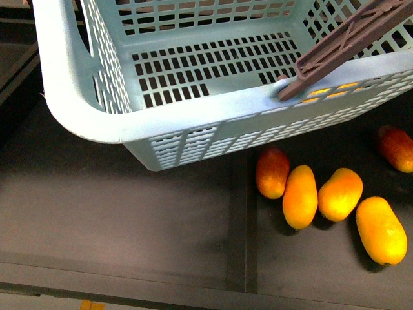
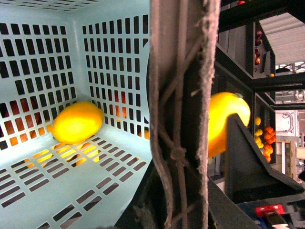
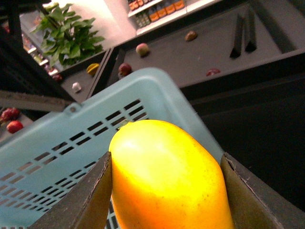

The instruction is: Pick lemon and mango into basket

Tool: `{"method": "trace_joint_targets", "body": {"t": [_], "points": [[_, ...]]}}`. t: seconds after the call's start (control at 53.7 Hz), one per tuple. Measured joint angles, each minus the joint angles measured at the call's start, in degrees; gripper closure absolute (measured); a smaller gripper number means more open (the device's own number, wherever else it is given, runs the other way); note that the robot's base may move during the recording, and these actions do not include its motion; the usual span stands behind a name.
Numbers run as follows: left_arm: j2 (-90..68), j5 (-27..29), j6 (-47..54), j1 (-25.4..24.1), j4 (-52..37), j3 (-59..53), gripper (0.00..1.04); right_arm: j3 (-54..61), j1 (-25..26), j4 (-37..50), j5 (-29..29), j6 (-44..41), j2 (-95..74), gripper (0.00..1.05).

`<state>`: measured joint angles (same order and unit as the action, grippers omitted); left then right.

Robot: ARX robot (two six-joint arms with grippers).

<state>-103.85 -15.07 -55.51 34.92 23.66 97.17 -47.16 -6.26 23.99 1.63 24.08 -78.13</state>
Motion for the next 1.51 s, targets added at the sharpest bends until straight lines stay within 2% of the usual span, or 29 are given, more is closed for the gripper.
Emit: {"method": "trace_joint_targets", "body": {"t": [0.112, 0.279, 0.372, 0.447, 0.503, 0.577, 0.708, 0.875, 1.099, 1.155, 1.21, 1.508], "points": [[0.0, 0.0, 0.0, 0.0, 0.0, 0.0, 0.98, -2.1, -5.1, 0.7, -4.0, 0.3, -5.6, 0.47], [0.0, 0.0, 0.0, 0.0, 0.0, 0.0, 0.98, -2.9, -8.1, 1.6, -6.9, 1.1, -9.4, 0.46], [0.0, 0.0, 0.0, 0.0, 0.0, 0.0, 0.98, -2.6, -8.3, 1.3, -7.1, 1.2, -7.7, 0.27], [0.0, -0.1, 0.0, 0.0, 0.0, 0.0, 0.98, -0.3, -7.3, 0.9, -9.9, 1.1, -3.0, 0.11], [0.0, -0.2, -0.1, 0.0, 0.0, 0.0, 0.98, 1.9, -6.1, -0.2, -13.1, 1.0, 1.4, 0.08], [0.0, 0.3, -0.2, 0.0, 0.0, 0.0, 0.98, 6.1, -4.3, 2.9, -12.2, -4.7, 6.6, 0.16], [0.0, 0.4, -0.1, 0.0, 0.0, 0.0, 0.98, 18.4, -1.7, 5.5, -9.4, -18.1, 20.7, 0.41], [0.0, 0.0, -0.1, 0.0, 0.0, 0.0, 0.98, 26.4, 0.0, 7.6, -7.7, -22.2, 25.5, 0.67], [0.0, -0.1, -0.2, 0.0, 0.0, 0.0, 0.98, 33.4, 2.1, 8.6, -5.5, -23.4, 31.2, 1.02], [0.0, -0.1, -0.2, 0.1, 0.0, 0.0, 0.98, 35.2, 4.7, 8.5, -2.0, -23.7, 33.3, 1.03], [0.0, -0.1, -0.3, 0.1, 0.0, 0.0, 0.98, 36.8, 5.9, 8.3, -2.0, -23.7, 35.1, 1.03], [0.0, 0.0, -0.2, 0.1, 0.0, 0.0, 0.98, 42.2, 6.1, 4.5, -1.8, -23.7, 44.1, 1.03]]}}
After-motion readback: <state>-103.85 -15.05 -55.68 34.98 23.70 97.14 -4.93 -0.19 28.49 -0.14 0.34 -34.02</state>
